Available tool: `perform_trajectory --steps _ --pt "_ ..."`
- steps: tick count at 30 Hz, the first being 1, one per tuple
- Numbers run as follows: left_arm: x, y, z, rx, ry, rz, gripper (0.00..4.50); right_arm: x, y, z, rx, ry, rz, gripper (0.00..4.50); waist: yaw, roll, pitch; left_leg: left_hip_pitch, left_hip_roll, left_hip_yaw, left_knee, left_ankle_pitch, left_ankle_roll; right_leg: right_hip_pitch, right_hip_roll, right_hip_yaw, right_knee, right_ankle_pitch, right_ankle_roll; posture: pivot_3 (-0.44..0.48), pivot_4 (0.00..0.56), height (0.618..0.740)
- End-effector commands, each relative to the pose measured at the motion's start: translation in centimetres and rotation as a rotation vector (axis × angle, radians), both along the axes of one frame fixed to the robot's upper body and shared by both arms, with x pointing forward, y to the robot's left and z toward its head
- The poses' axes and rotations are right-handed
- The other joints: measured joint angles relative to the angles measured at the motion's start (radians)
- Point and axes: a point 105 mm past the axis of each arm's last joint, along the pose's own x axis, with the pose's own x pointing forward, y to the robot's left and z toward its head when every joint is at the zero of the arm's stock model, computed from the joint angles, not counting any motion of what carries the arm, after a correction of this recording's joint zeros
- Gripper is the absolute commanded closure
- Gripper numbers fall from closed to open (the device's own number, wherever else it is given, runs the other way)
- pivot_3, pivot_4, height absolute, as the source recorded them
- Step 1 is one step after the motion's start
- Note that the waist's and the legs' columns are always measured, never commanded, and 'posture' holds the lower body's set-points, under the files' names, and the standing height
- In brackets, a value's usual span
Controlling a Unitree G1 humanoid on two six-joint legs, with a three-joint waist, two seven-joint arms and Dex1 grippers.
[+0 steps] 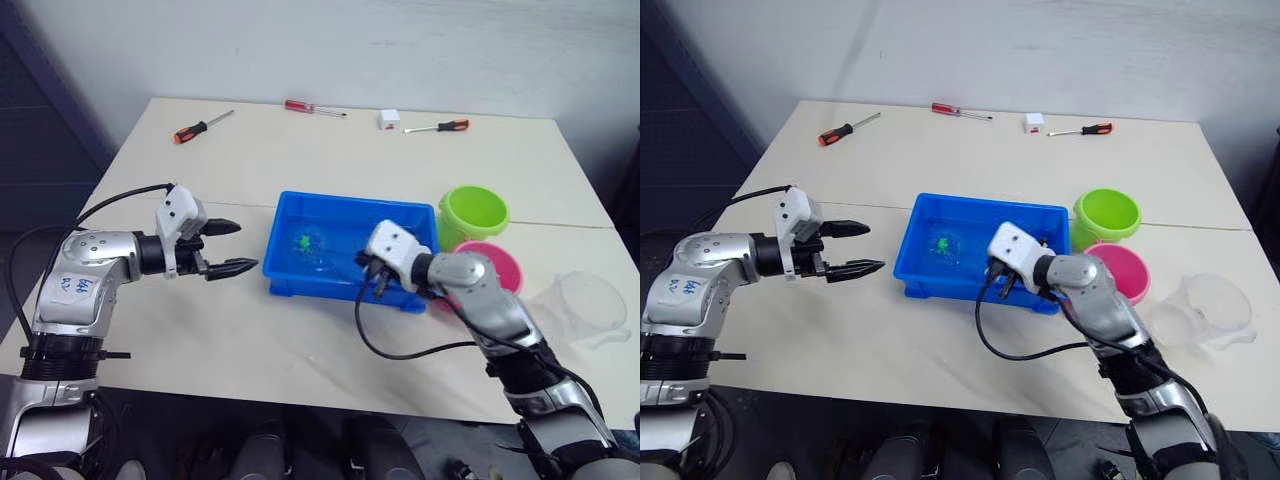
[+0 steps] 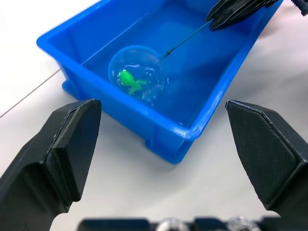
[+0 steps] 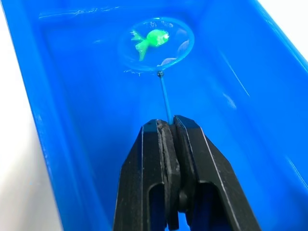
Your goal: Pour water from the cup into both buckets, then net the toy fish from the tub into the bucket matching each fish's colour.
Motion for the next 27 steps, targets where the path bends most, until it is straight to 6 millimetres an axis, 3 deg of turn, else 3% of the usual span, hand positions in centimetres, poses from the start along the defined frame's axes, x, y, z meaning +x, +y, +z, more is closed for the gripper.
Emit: perform_trajectory --steps 1,5,9,11,13,16,19,24,27 --pt "0.3 -1.1 2.4 -0.095 -0.057 -0.032 0.05 -1.5 -1.6 2.7 0.136 0.035 -0.037 4.5 0.002 0.0 0.0 0.0 0.0 -0.001 0.0 0.0 0.0 0.0 0.0 -0.001 -0.001 0.0 0.0 0.0 0.15 0.74" --pt "1.1 -3.5 4.0 -0.21 -0.066 -0.11 0.05 -3.3 -5.1 4.6 0.223 0.058 -0.135 4.5 0.006 0.0 0.0 -0.001 0.0 -0.001 0.0 0.0 0.0 0.001 0.0 -0.001 -0.002 0.0 0.0 0.0 0.15 0.74" --pt "1.6 -5.8 4.9 -0.263 -0.071 -0.187 0.05 -4.9 -7.5 5.6 0.213 0.039 -0.188 4.5 0.004 0.0 0.0 -0.001 0.0 -0.001 0.0 0.0 0.0 0.001 0.0 -0.001 -0.002 0.0 0.0 0.0 0.15 0.74" --pt "1.7 -7.1 5.3 -0.289 -0.073 -0.226 0.05 -5.6 -8.7 5.8 0.196 0.029 -0.218 4.5 0.003 0.0 0.0 0.0 0.0 -0.001 -0.001 0.0 0.0 0.001 0.0 -0.001 -0.002 0.0 0.0 0.0 0.15 0.74" --pt "1.6 -8.9 5.3 -0.314 -0.061 -0.284 0.05 -5.9 -11.4 6.5 0.19 -0.009 -0.317 4.5 0.004 0.0 0.0 0.0 0.0 -0.001 -0.001 0.0 0.0 0.001 0.001 -0.001 -0.002 0.0 0.0 0.0 0.15 0.74" --pt "1.4 -10.2 5.2 -0.313 -0.071 -0.324 0.05 -6.0 -13.6 7.4 0.179 -0.056 -0.397 4.5 0.0 0.0 0.0 0.0 -0.001 0.0 0.0 0.0 0.0 0.002 0.001 0.0 -0.002 0.0 0.0 0.0 0.15 0.74" --pt "1.3 -11.3 5.6 -0.34 -0.078 -0.355 0.05 -5.7 -16.5 8.8 0.079 -0.162 -0.503 4.5 -0.002 0.0 0.0 0.001 0.0 0.0 -0.001 0.0 -0.001 0.001 0.001 0.001 -0.004 0.0 0.0 0.0 0.15 0.74" --pt "1.2 -11.7 5.5 -0.336 -0.083 -0.372 0.05 -4.7 -18.0 8.7 -0.191 -0.282 -0.518 4.5 -0.003 0.0 0.0 0.002 0.0 0.001 -0.001 0.001 -0.001 0.001 0.001 0.002 -0.005 0.0 0.0 0.0 0.15 0.74" --pt "1.3 -11.5 5.3 -0.322 -0.089 -0.368 0.05 -3.7 -18.9 9.1 -0.46 -0.424 -0.507 4.5 -0.002 0.0 0.0 0.002 0.0 0.002 -0.001 0.001 -0.001 0.001 0.001 0.003 -0.004 0.0 0.0 0.0 0.15 0.74"
